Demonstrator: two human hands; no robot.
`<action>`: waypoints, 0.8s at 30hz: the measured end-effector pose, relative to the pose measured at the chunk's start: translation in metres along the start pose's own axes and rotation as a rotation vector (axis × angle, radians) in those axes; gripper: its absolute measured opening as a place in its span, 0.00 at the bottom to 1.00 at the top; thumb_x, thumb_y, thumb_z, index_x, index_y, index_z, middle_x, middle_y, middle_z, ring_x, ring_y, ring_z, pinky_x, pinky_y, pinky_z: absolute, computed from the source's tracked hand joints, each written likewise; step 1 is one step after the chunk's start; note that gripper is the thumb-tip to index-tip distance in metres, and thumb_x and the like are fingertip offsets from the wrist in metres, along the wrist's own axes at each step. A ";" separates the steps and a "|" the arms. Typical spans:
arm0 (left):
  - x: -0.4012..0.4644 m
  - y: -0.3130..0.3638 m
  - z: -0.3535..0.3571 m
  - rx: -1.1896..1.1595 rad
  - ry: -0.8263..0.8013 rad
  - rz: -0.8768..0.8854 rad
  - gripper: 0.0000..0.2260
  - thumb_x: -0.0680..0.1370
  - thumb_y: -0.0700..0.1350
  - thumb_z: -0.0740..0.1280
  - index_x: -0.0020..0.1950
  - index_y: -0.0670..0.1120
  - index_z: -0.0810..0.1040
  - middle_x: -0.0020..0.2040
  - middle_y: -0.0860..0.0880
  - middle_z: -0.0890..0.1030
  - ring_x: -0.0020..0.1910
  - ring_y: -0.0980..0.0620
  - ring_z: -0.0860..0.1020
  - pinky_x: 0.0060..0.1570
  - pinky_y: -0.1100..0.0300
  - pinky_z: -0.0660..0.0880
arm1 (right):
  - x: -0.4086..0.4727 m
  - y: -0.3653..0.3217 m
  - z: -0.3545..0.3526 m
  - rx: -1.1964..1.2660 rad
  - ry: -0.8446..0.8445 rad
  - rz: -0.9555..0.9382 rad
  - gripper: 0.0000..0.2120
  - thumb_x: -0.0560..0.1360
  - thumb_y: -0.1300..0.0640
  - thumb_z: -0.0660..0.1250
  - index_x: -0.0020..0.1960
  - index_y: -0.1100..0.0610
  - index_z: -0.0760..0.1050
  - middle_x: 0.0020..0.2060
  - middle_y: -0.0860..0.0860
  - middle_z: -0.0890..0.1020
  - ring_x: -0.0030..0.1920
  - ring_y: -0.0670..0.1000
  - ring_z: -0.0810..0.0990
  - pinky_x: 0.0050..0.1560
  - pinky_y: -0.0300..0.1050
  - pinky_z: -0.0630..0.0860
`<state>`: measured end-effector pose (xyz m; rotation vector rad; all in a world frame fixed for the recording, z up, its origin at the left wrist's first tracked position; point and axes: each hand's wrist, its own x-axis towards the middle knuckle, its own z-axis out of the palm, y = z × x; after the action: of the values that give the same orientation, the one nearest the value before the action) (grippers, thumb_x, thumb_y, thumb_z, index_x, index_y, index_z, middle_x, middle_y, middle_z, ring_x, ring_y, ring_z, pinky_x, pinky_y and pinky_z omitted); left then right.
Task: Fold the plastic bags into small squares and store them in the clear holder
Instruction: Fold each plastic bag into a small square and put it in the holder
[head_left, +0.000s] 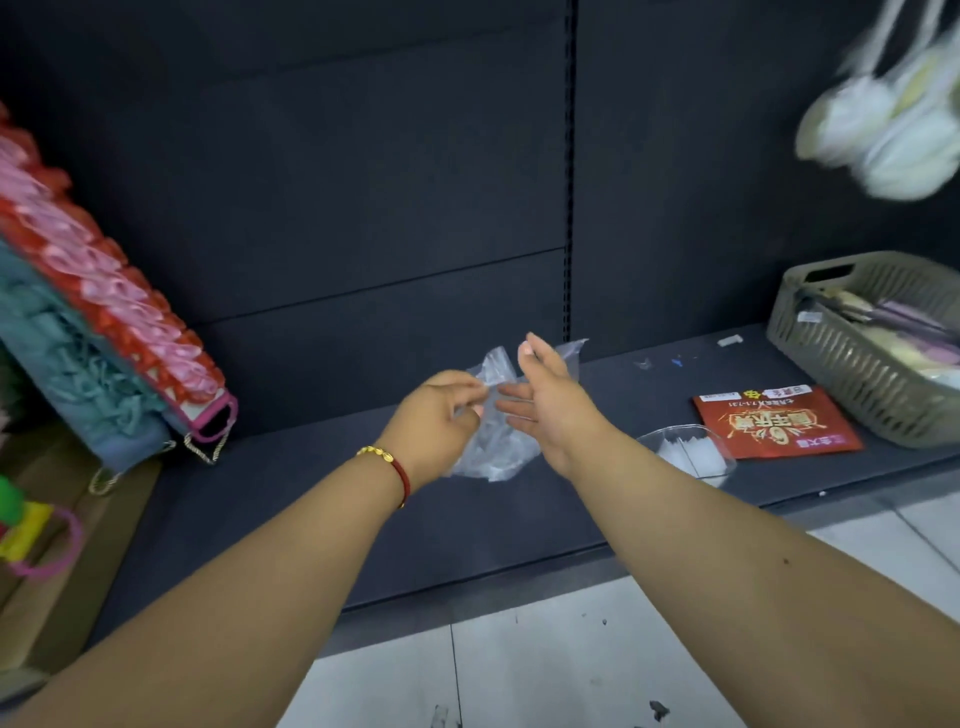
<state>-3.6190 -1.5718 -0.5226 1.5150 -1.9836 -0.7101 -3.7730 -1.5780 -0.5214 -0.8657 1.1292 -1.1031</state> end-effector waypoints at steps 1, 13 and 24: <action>-0.008 0.011 -0.002 0.031 -0.017 0.039 0.14 0.81 0.40 0.62 0.65 0.46 0.79 0.64 0.56 0.73 0.62 0.59 0.72 0.52 0.82 0.67 | -0.008 -0.006 0.002 0.028 -0.009 0.008 0.19 0.81 0.44 0.59 0.72 0.43 0.65 0.59 0.52 0.78 0.55 0.51 0.80 0.60 0.47 0.75; -0.096 0.064 -0.061 -0.313 0.244 -0.238 0.21 0.79 0.52 0.66 0.72 0.52 0.69 0.66 0.54 0.72 0.62 0.56 0.73 0.64 0.55 0.72 | -0.092 -0.086 -0.011 0.581 -0.079 -0.016 0.08 0.78 0.63 0.65 0.54 0.64 0.81 0.46 0.54 0.84 0.44 0.50 0.82 0.46 0.46 0.82; -0.133 0.070 -0.036 -0.834 0.055 -0.537 0.16 0.78 0.39 0.69 0.64 0.49 0.72 0.52 0.42 0.83 0.40 0.47 0.85 0.37 0.58 0.81 | -0.132 -0.079 -0.004 0.774 -0.223 0.003 0.07 0.76 0.69 0.62 0.49 0.64 0.78 0.31 0.53 0.80 0.31 0.49 0.82 0.54 0.48 0.81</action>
<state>-3.6121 -1.4301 -0.4616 1.4650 -0.9794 -1.4597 -3.8024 -1.4705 -0.4148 -0.3556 0.4433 -1.2701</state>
